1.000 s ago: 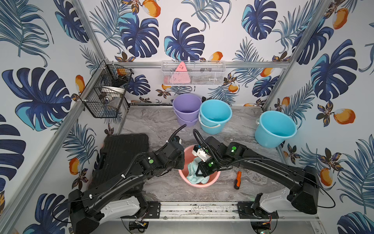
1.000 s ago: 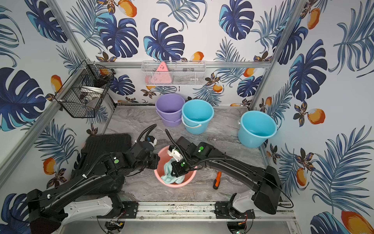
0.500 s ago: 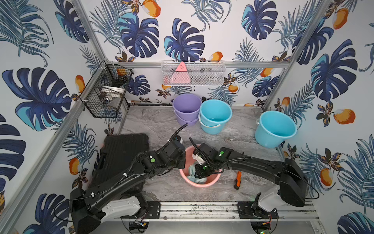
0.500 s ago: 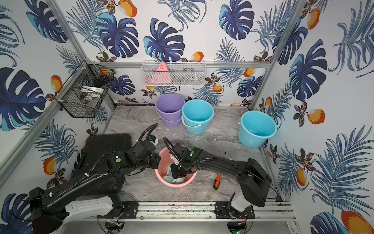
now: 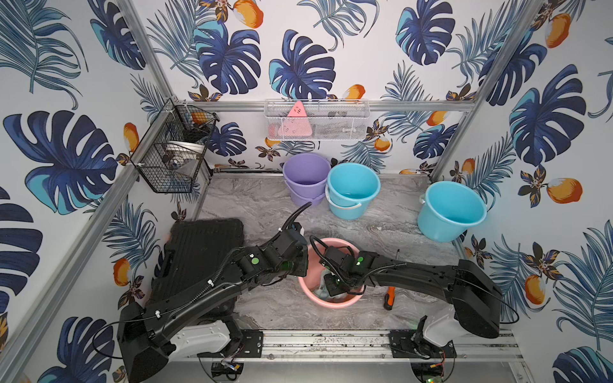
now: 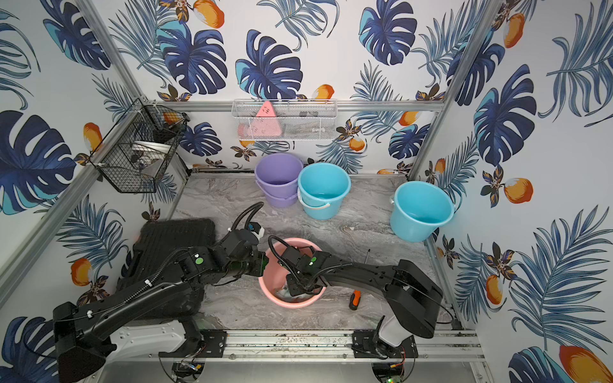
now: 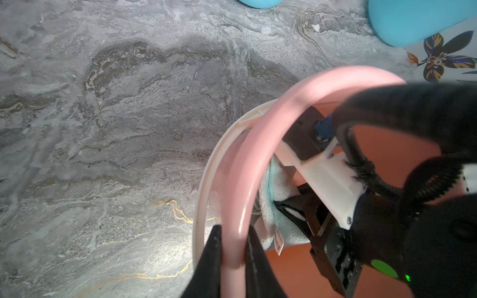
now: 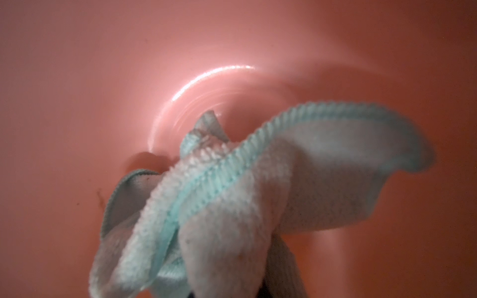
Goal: Wipe the inside of the bucket with a cloth
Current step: Wipe the dirt from the bucket.
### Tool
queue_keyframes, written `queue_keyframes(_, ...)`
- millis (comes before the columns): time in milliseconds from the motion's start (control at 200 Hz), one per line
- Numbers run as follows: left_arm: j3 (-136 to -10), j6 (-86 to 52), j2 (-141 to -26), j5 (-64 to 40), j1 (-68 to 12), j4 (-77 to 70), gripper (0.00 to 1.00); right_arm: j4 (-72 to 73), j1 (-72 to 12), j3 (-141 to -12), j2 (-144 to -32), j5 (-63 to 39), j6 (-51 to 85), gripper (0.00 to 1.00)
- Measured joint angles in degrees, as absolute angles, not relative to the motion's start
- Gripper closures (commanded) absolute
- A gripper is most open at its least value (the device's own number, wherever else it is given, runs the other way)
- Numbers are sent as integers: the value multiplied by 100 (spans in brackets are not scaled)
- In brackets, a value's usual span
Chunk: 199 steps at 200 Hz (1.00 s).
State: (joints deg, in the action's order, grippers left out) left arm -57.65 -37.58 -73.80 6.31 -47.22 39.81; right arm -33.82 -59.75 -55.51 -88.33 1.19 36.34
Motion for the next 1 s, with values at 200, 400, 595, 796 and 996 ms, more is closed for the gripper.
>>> queue_keyframes(200, -5728, -3763, -7376, 534, -4727, 3898, 100, -3140, -5994, -5328, -8562, 158, 3789, 100)
queue_keyframes(400, -5614, -3841, -7371, 565, -4762, 3811, 100, -3295, -5992, -5465, -8383, 292, 3695, 100)
queue_keyframes(595, -5507, -3916, -7223, 569, -4792, 3771, 100, -3420, -5994, -5736, -8152, 244, 3684, 100)
queue_keyframes(796, -5507, -3909, -6943, 659, -4799, 3865, 100, -3664, -5994, -6121, -7832, 45, 3850, 100)
queue_keyframes(996, -5533, -3907, -6855, 661, -4801, 3938, 100, -3697, -5992, -6506, -7564, -377, 4112, 100)
